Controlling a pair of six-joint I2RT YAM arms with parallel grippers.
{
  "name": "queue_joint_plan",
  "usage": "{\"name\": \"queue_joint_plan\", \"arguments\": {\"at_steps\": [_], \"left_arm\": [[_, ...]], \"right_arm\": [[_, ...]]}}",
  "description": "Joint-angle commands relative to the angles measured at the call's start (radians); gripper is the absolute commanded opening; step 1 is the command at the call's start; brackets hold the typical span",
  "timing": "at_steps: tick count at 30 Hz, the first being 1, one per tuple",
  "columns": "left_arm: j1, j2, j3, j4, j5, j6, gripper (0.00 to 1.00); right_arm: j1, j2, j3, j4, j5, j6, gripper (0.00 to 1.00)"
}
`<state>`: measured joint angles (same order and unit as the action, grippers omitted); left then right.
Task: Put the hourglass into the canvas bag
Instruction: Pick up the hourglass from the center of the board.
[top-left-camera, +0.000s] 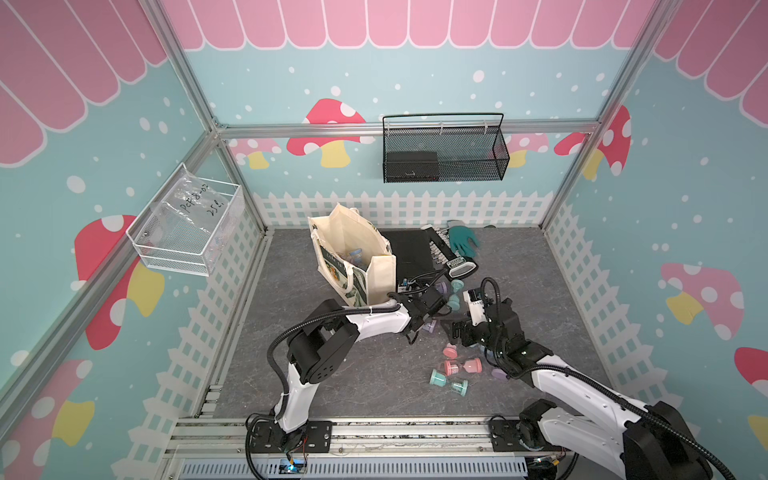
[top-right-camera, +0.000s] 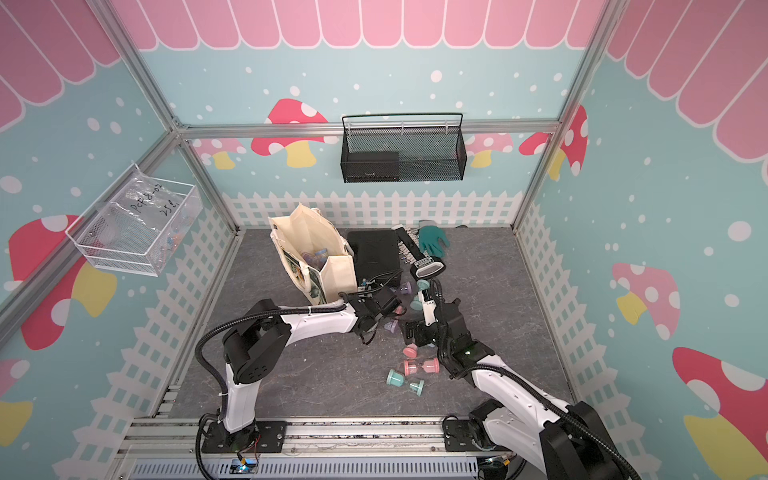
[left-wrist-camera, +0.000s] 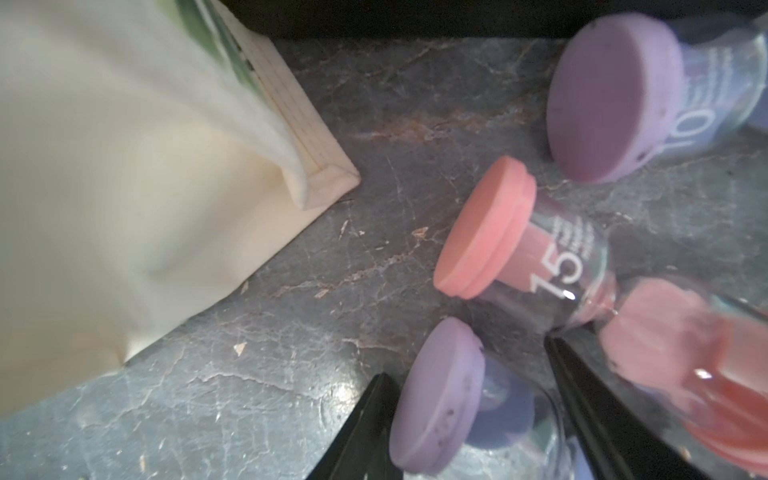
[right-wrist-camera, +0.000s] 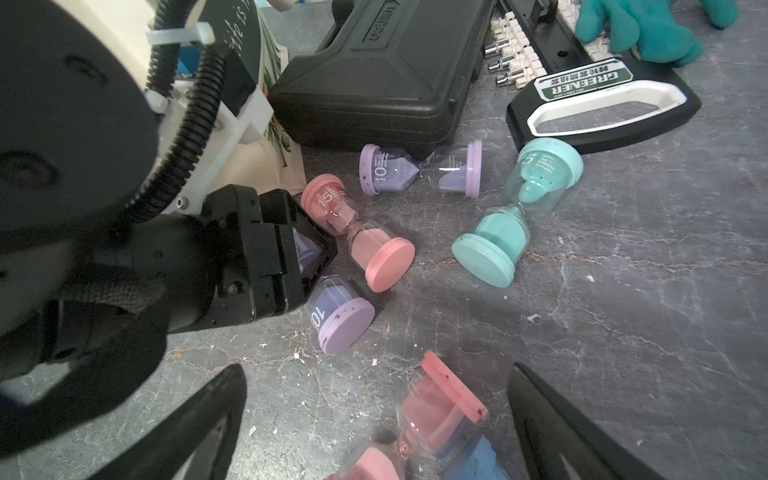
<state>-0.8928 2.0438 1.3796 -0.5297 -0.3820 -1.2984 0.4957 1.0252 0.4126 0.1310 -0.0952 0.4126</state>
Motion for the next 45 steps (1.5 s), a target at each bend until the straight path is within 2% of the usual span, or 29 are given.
{"name": "queue_joint_plan", "arguments": {"at_steps": [1,11,21,30,36,45], "left_arm": [[-0.008,0.014,0.016,-0.024,-0.026,-0.02,0.62],[-0.008,-0.042,-0.028,-0.006,-0.037,-0.032,0.54],[-0.009,-0.111,-0.075,0.036,-0.027,-0.026,0.52],[-0.009,-0.21,-0.126,0.061,-0.044,0.002,0.5],[-0.012,-0.289,-0.155,0.06,-0.058,0.035,0.48],[-0.029,-0.444,-0.192,0.039,-0.129,0.101,0.45]], "right_arm": [[-0.006,-0.008,-0.014,0.022,-0.005,-0.003,0.99],[-0.01,-0.007,-0.004,0.023,-0.01,-0.005,1.0],[-0.01,-0.031,-0.005,0.021,-0.01,-0.001,1.0],[-0.01,-0.045,0.01,0.017,-0.017,-0.012,1.0],[-0.01,-0.107,0.023,0.015,-0.028,-0.042,1.0],[-0.009,-0.165,0.073,0.016,-0.102,-0.083,1.0]]}}
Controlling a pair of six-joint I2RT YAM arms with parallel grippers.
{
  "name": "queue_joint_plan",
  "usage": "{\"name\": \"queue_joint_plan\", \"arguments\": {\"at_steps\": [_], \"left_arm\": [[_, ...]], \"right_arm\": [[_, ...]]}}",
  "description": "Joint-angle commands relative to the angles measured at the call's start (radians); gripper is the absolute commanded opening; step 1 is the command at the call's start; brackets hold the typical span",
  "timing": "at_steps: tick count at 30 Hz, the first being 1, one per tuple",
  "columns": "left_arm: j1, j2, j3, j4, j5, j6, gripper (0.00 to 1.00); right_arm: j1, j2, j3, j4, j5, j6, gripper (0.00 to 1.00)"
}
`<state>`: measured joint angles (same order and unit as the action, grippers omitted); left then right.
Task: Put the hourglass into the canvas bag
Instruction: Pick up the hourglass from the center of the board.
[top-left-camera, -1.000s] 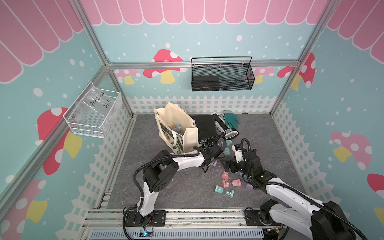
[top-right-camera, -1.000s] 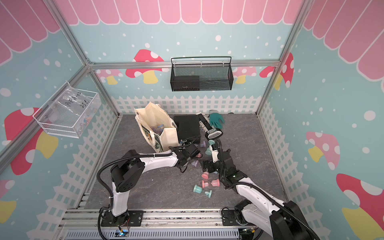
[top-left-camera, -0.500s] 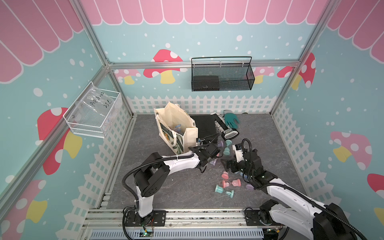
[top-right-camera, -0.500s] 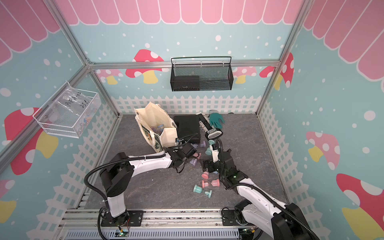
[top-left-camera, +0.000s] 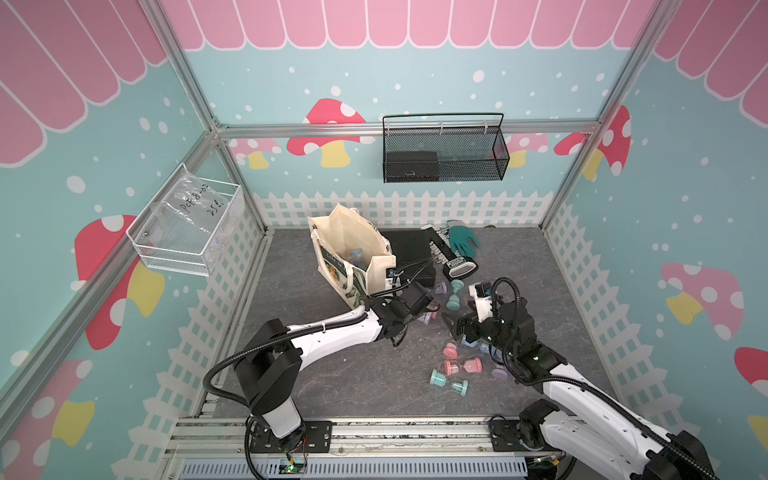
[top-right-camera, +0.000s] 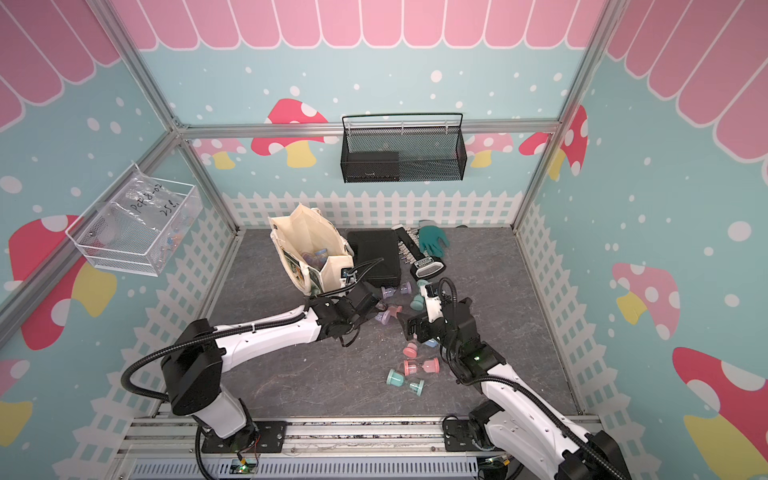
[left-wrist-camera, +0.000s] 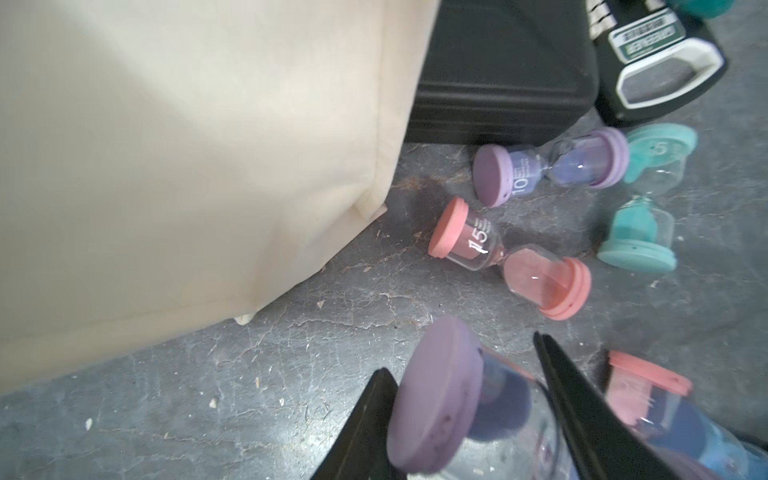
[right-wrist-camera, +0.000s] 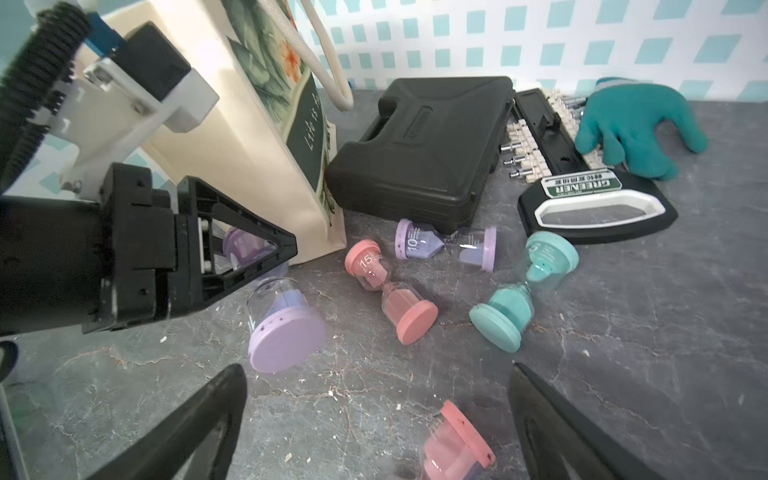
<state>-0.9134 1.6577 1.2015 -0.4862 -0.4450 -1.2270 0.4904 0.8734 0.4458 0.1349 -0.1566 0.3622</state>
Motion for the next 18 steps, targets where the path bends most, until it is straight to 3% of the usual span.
{"name": "queue_joint_plan", "arguments": {"at_steps": [1,18], "left_arm": [[-0.008,-0.077,-0.016,-0.009,-0.076,0.04,0.45],[0.008,-0.321,0.075,-0.087,-0.189,0.401,0.38]], "right_arm": [[-0.004,-0.013,0.048,0.014,-0.054,-0.038,1.0],[-0.001,0.079,0.147,0.149,-0.247,-0.034,1.0]]}}
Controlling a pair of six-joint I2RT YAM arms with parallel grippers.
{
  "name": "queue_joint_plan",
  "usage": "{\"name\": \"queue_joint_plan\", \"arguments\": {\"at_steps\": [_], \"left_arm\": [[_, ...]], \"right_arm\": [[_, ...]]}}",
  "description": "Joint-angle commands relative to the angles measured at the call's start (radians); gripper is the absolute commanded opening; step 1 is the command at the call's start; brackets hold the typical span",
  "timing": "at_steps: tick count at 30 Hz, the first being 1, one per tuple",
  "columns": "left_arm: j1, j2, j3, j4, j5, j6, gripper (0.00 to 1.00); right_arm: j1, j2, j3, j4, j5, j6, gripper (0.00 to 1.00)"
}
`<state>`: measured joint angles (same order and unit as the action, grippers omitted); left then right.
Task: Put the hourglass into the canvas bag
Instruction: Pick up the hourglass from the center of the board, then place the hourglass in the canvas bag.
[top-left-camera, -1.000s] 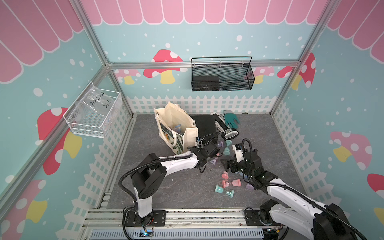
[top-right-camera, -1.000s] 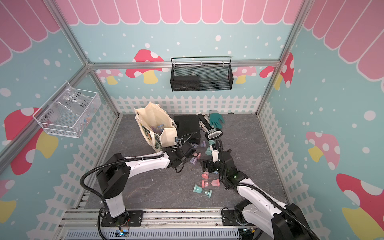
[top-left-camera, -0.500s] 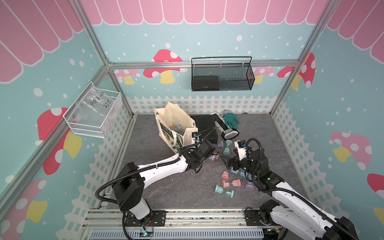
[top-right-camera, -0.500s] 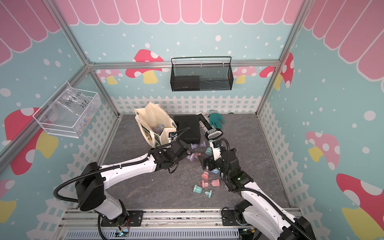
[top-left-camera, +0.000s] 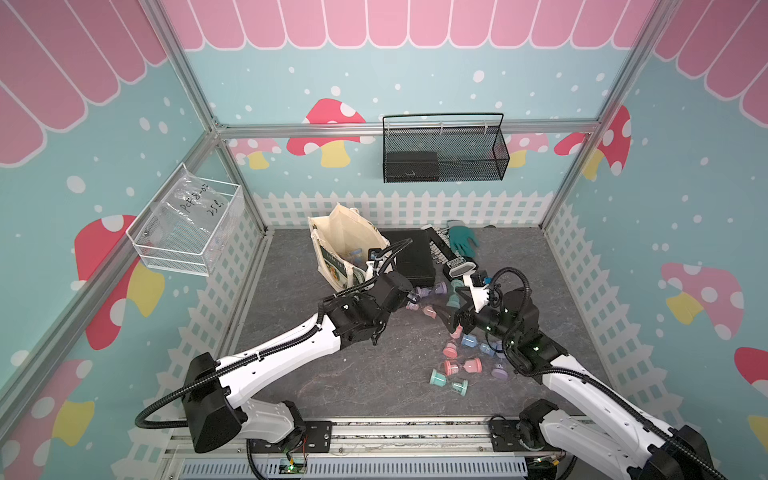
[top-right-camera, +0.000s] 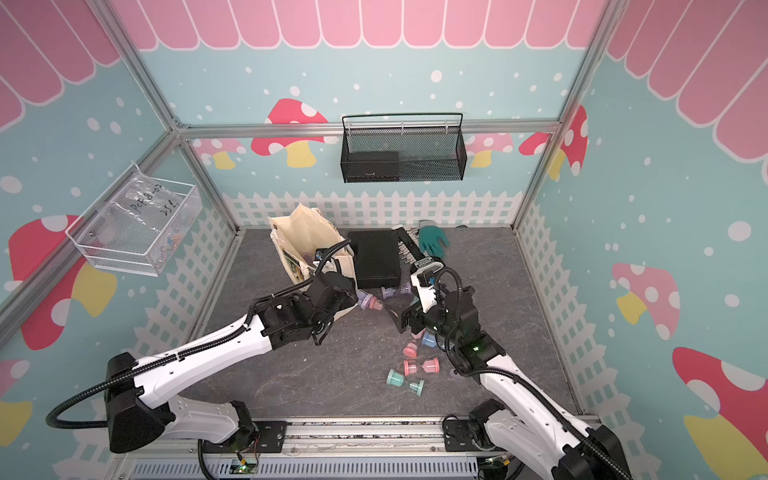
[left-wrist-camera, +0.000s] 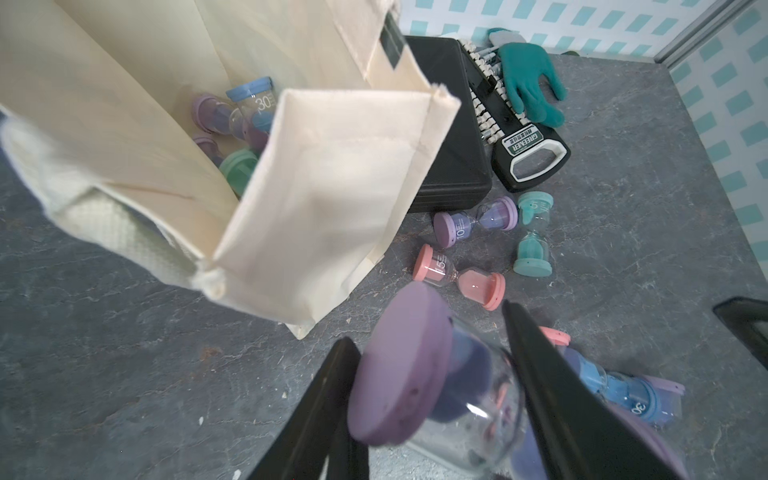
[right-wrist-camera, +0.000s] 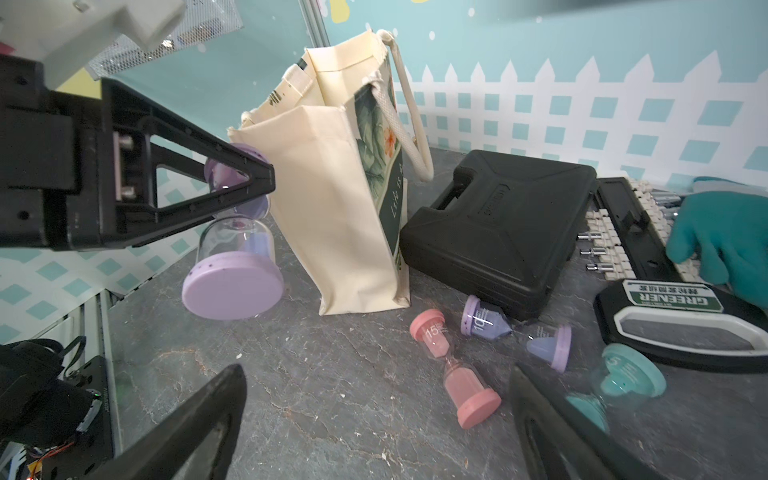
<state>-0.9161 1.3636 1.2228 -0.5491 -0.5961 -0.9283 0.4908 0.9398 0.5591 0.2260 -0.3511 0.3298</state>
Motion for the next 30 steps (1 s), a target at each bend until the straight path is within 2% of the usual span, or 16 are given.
{"name": "queue_joint_plan", "arguments": {"at_steps": [1,8,16,23,30], "left_arm": [[0.02,-0.03,0.071,-0.035,-0.024,0.124,0.38],[0.078,-0.035,0.185,-0.089,-0.011,0.245,0.39],[0.197,-0.009,0.305,-0.104,0.046,0.361,0.37],[0.347,0.054,0.382,-0.111,0.135,0.391,0.37],[0.479,0.184,0.47,-0.131,0.218,0.397,0.37]], "right_arm": [[-0.001,0.019,0.041,0.064,-0.059,0.003,1.0],[0.008,0.053,0.076,0.12,-0.084,0.017,1.0],[0.036,0.108,0.143,0.164,-0.116,0.032,0.99],[0.073,0.168,0.195,0.205,-0.141,0.043,1.0],[0.095,0.211,0.222,0.236,-0.153,0.044,1.0]]}}
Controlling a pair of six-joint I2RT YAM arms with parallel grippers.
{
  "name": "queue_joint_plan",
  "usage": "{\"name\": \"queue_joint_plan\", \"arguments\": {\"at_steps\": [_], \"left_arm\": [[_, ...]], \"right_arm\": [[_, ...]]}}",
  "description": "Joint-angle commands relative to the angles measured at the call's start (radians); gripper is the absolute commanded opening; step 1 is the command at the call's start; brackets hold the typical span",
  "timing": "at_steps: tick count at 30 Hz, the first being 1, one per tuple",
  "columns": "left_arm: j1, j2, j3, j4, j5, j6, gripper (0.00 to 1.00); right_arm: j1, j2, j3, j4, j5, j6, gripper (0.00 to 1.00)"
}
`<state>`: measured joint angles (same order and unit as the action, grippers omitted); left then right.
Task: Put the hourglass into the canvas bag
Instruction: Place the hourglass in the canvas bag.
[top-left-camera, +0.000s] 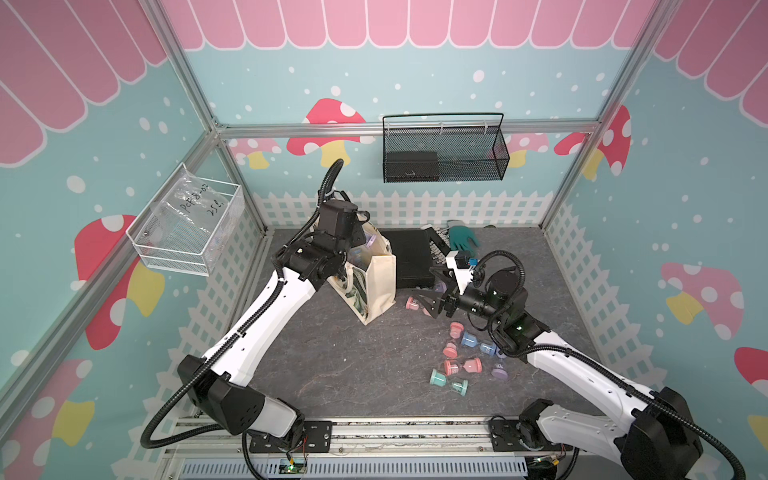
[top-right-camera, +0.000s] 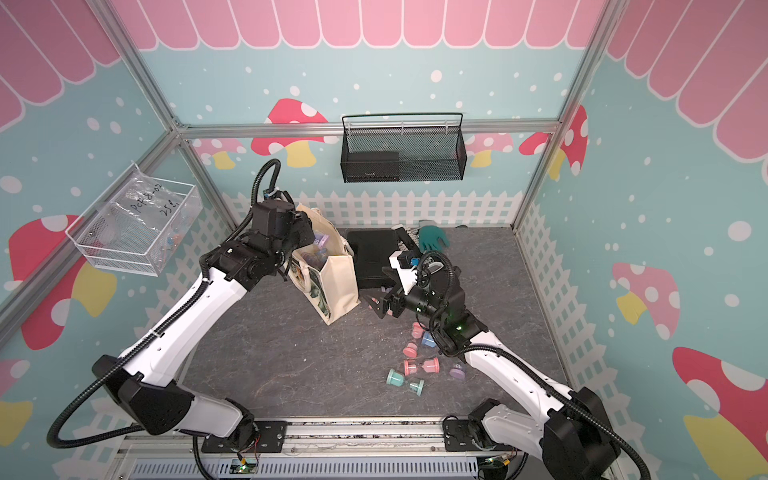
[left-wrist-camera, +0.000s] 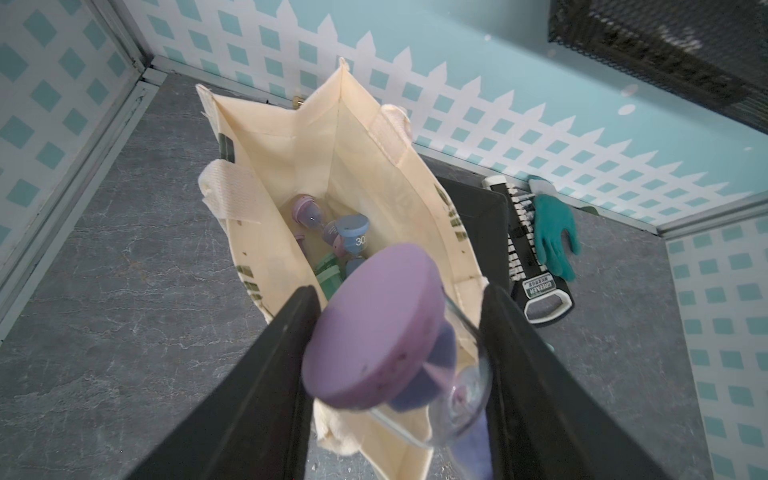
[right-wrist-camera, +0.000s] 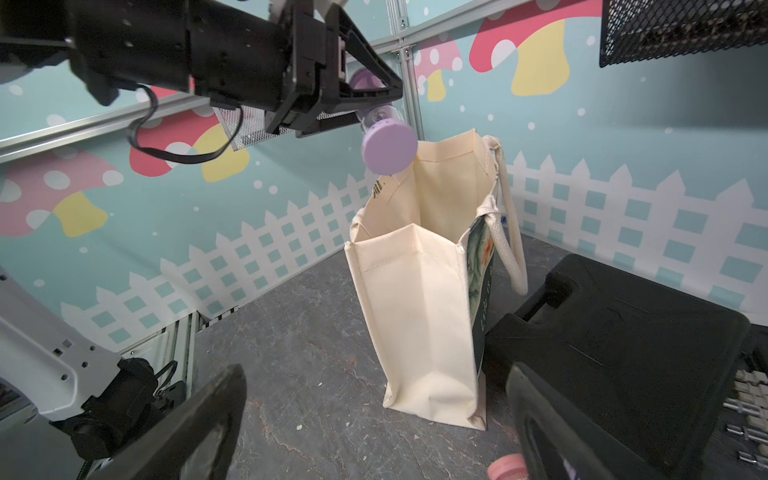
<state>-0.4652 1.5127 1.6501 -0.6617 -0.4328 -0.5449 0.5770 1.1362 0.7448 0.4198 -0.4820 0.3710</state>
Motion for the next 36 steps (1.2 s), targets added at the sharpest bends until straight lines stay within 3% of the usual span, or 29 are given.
{"name": "queue_joint_plan", "arguments": {"at_steps": [1,6,18,36], "left_arm": [[0.044,0.054,0.049,-0.018,0.067,0.009,0.37],[0.12,0.165,0.1,-0.034,0.142,0.005,0.37],[0.158,0.401,0.258,-0.159,0.142,0.081,0.36],[0.169,0.569,0.206,-0.192,0.122,0.097,0.35]], "right_arm": [[0.01,0.02,0.036,0.048,-0.023,0.0,1.0],[0.011,0.038,0.037,0.064,-0.018,0.001,1.0],[0.011,0.065,0.024,0.076,-0.008,-0.011,0.99],[0.011,0.085,0.01,0.083,0.018,-0.023,0.99]]}}
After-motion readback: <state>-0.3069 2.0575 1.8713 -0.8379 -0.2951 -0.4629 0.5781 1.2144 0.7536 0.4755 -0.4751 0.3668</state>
